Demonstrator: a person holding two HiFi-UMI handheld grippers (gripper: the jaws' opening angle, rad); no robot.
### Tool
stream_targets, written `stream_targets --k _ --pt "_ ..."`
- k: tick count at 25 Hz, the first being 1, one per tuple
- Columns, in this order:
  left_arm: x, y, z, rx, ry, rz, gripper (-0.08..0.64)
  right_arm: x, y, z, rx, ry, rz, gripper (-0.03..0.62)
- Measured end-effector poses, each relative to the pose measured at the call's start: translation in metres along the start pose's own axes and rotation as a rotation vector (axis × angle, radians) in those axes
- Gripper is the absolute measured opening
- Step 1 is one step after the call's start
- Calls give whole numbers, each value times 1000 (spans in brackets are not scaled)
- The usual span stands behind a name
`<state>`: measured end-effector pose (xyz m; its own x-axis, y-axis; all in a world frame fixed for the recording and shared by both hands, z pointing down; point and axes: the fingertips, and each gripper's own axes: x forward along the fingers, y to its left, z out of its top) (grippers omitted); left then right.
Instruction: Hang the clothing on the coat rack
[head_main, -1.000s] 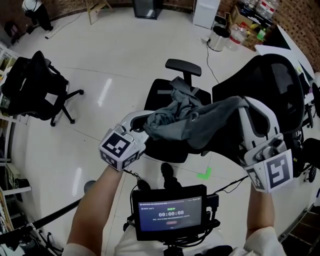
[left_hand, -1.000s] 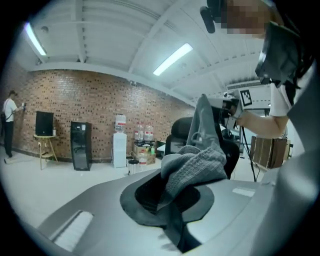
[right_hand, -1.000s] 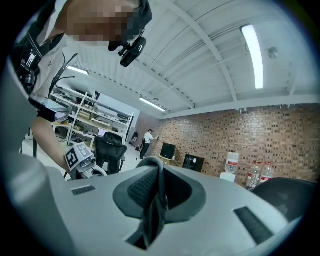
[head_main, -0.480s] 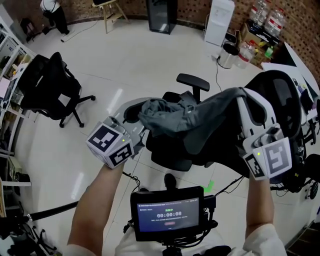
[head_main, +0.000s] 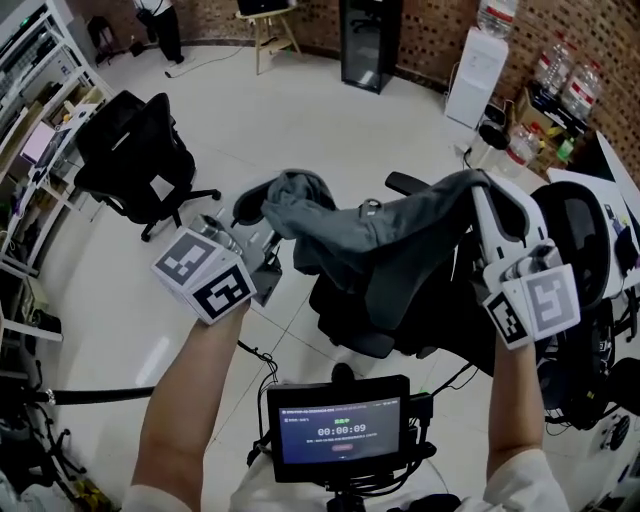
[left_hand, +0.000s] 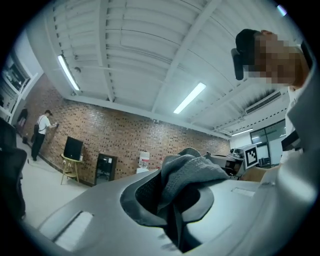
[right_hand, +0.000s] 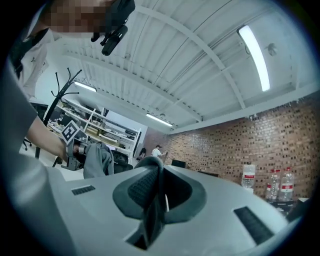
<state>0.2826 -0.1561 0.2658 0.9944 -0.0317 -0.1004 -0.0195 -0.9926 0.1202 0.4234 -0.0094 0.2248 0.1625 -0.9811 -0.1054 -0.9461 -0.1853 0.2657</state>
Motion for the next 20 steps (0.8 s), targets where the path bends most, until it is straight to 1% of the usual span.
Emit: stream_targets --k 5,14,17,20 --pt "-28 16 21 2 -32 77 20 23 24 14 -8 -28 77 31" --pt "-86 37 53 34 -81 225 20 65 73 41 -19 -107 223 31" --pt "-104 41 63 57 -88 282 20 76 89 52 -22 -134 272 31" --pt "-125 47 75 78 -99 318 20 86 106 62 -19 -151 299 31"
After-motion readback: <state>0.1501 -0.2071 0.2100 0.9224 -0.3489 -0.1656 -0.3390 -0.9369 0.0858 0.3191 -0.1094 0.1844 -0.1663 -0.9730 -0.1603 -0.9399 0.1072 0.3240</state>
